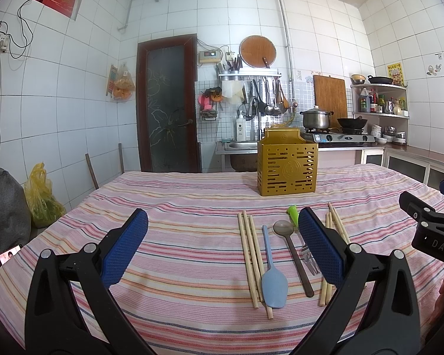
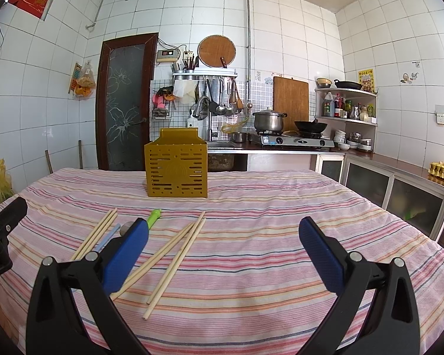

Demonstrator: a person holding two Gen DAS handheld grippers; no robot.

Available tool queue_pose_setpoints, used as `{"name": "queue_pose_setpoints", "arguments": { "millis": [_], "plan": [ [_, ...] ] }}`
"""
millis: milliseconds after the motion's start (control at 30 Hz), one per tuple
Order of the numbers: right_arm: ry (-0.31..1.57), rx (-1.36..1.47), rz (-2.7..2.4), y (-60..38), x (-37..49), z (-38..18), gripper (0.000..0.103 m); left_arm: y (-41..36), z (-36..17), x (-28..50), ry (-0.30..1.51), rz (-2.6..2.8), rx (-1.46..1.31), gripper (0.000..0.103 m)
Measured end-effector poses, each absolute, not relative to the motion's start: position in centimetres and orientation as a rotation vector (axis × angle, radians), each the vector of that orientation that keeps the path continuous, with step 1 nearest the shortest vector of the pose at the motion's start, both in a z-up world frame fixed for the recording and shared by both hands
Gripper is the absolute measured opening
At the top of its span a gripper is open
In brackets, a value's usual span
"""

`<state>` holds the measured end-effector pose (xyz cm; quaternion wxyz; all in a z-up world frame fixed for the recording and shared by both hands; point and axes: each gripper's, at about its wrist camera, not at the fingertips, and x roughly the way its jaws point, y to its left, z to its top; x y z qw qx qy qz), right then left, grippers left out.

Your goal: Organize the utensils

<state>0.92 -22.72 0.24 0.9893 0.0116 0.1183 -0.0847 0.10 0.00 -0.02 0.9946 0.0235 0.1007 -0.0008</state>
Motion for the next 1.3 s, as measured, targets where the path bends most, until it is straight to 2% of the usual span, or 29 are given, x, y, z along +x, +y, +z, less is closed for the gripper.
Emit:
{"name": "queue_pose_setpoints", "arguments": {
  "millis": [1300],
  "plan": [
    [0.241,0.020,-0.174,-23.06,0.91,0.35,0.099,-0.07,0.28,-0.14,0.203,0.000,0.048,0.098]
  ]
}}
